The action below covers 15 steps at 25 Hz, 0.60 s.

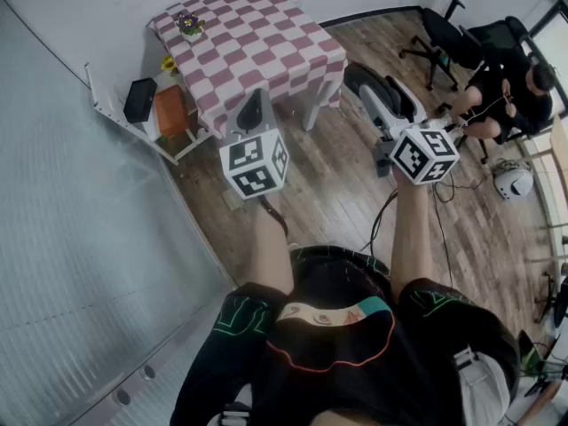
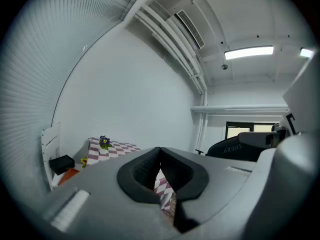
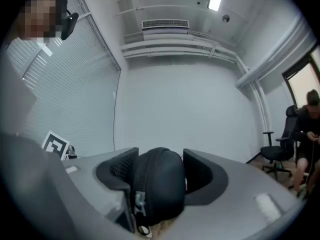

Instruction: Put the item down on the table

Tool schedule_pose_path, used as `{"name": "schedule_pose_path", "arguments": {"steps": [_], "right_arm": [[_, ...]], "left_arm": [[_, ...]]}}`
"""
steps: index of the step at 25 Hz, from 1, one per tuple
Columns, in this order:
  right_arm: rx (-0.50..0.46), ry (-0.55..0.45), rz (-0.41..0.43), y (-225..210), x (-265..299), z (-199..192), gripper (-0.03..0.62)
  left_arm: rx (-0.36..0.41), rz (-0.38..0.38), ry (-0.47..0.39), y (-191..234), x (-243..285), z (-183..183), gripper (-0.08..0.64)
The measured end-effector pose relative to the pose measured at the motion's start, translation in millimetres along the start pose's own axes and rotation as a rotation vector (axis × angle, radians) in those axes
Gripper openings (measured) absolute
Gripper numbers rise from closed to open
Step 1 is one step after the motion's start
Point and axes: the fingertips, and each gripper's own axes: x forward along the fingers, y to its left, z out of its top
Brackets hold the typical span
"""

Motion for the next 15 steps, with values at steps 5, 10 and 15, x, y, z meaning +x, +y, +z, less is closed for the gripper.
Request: {"name": "schedule_pose_path", "arguments": {"steps": [5, 10, 15], "right_arm": [[0.029, 0.008, 0.026, 9, -1, 1, 0.281], [0.044, 0.002, 0.032, 11, -3, 3, 0.281], [0.052, -0.006, 0.027, 7, -7, 7, 0.281]], "left_arm": [[0.020, -0.037, -0.009, -15, -5, 6, 0.009], [0.015, -0.041, -0.019, -15, -7, 8, 0.009], [0.010, -0.056, -0.031, -20, -4, 12, 0.009]]}}
